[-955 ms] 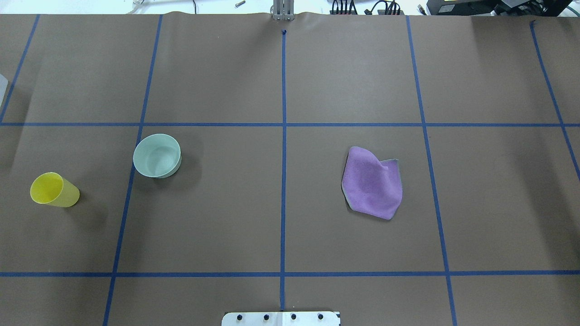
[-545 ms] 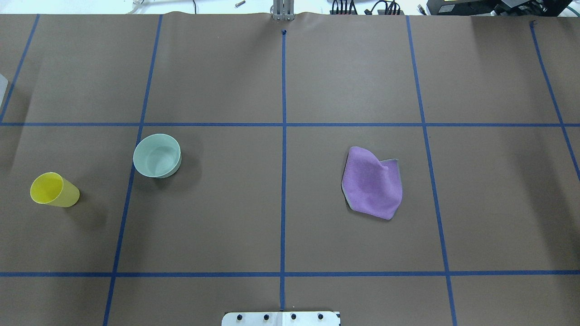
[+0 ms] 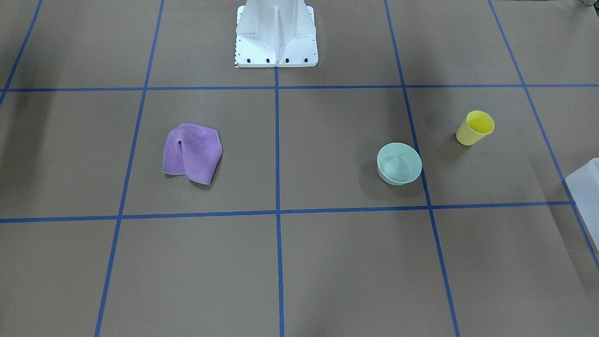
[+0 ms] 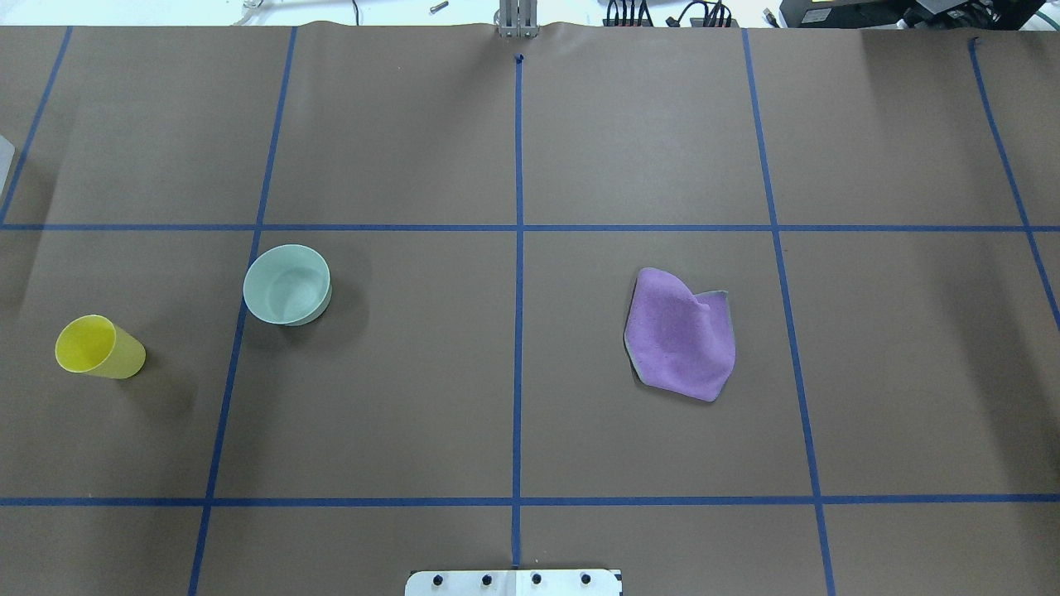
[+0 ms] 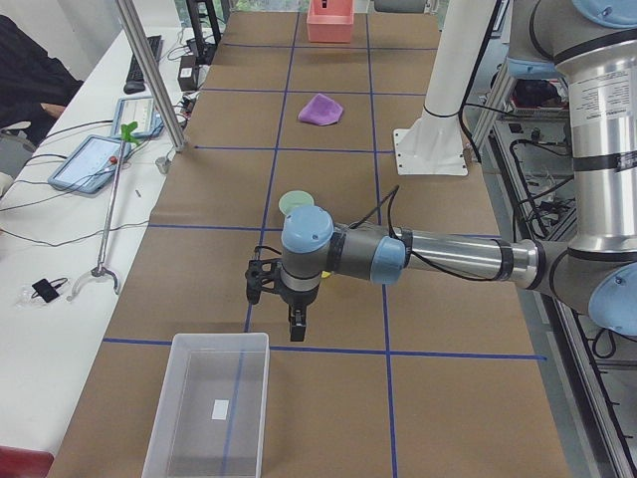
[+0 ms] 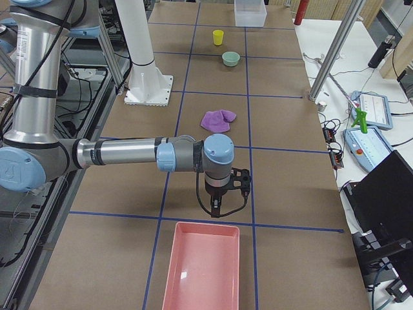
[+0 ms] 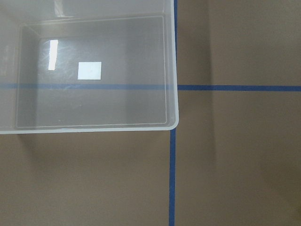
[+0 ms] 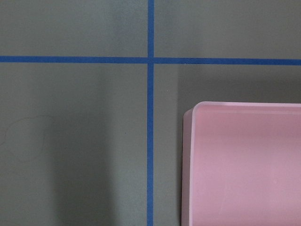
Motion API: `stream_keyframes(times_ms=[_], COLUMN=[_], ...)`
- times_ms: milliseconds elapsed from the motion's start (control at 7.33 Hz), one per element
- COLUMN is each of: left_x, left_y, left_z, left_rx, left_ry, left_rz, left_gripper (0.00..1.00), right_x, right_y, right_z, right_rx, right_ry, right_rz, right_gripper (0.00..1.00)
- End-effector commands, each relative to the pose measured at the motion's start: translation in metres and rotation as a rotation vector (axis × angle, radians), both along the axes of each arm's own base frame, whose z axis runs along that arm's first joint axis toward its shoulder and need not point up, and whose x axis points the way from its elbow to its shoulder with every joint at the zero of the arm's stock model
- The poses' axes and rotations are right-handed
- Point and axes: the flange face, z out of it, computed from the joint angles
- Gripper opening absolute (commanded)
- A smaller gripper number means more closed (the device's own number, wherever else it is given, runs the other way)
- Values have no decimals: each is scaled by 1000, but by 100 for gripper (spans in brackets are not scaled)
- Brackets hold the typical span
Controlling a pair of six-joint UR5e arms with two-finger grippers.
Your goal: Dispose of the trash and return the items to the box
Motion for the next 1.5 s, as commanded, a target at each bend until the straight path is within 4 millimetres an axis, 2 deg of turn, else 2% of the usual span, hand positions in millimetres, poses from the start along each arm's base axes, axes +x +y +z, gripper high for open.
stream_keyframes(times_ms=[0, 273, 1227, 1364], left_x=[0, 1, 5, 5], left_y=[6, 12, 7, 7], left_z=[12, 8, -13, -27], left_rx=[-27, -22, 2, 27], left_ry=[3, 28, 85, 84], left_rz=[-7, -1, 2, -1], left_gripper=[99, 99, 99, 99], right_x=[0, -1, -2, -2], right_y=[0, 0, -4, -2], right_z=[0, -1, -5, -3], right_rx=[3, 3, 23, 21], right_ry=[0, -8, -14, -16], right_rz=[-1, -2, -12, -13], right_gripper=[100, 100, 100, 100])
